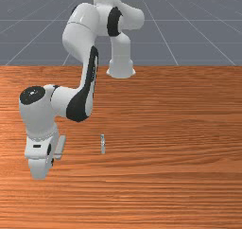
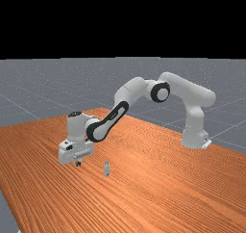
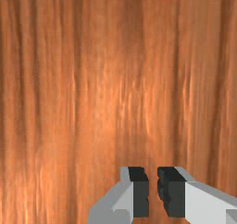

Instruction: Rotate the USB body for 90 degree with plug right ward

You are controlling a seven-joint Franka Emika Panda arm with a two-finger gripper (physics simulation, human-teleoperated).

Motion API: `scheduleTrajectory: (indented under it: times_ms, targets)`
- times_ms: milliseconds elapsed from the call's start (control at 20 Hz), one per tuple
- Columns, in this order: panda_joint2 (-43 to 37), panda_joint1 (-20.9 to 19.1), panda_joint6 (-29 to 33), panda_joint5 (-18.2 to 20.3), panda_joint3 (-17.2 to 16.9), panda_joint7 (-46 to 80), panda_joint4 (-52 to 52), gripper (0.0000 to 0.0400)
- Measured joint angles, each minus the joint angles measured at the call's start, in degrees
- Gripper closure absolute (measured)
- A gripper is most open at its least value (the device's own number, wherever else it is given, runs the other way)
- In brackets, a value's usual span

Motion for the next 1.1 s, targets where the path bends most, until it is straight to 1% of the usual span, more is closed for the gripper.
scheduleTrajectory:
  times_ms: [100,150,250,300,350,400,500,650,1100]
  targets:
    - [-4.1,1.8,6.3,0.6,-0.3,3.7,-8.6,0.0383]
    - [-5.1,3.1,7.2,0.5,-0.3,5.0,-10.5,0.0389]
    - [-8.5,4.0,4.9,0.6,-0.2,5.7,-12.8,0.0396]
    - [-9.8,4.6,5.5,0.5,-0.3,6.5,-13.8,0.0398]
    - [-10.5,4.3,4.5,0.7,0.8,4.3,-14.0,0.0399]
    - [-11.5,4.3,3.8,0.7,0.8,4.3,-14.3,0.0399]
    - [-12.7,5.2,4.0,0.3,0.0,6.4,-15.0,0.04]
    - [-13.4,6.2,4.5,0.3,-0.1,7.8,-16.1,0.04]
    - [-15.6,11.5,6.3,-0.2,0.0,13.8,-20.2,0.04]
